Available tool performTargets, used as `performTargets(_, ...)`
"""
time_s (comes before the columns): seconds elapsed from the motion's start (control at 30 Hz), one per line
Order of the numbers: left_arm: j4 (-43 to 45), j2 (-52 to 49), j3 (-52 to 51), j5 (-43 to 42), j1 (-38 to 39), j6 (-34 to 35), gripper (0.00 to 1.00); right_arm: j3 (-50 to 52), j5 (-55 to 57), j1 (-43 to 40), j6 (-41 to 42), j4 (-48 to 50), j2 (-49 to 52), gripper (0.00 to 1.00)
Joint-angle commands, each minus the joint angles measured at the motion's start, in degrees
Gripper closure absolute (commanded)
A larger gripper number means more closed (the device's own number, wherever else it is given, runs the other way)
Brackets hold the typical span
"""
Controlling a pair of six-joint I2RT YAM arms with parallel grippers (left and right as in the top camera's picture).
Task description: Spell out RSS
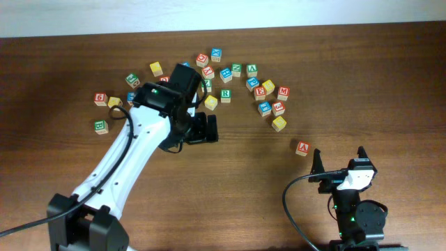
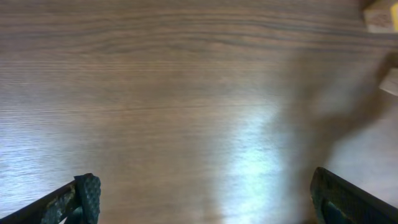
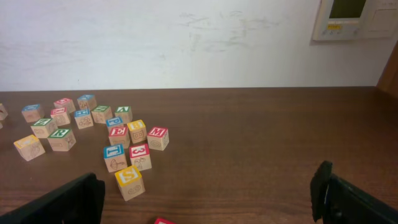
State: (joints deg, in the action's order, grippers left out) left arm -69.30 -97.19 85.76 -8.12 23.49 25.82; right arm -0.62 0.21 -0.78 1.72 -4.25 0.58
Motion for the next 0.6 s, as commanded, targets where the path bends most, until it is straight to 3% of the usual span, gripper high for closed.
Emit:
performTargets(0.0,0.0,-0.9,-0.2,16.5,-1.9,5.4,0.01,0.3,0.5,-0.4,0.3,-0.4,-0.4,0.02)
performTargets(0.33,0.0,-2.6,-1.4,16.9,-23.9,6.1,0.01,0.3,0.5,-0.4,0.2,-0.4,-0.4,0.02)
performTargets(0.5,0.1,-4.4,-1.4,3.3,-22.3,5.4,0.01,0.3,0.5,-0.4,0.2,-0.4,-0.4,0.02)
performTargets(0.57,0.1,-4.5,-1.4,3.7,-18.6,5.4,0.01,0.3,0.5,-0.4,0.3,-0.4,-0.4,0.02)
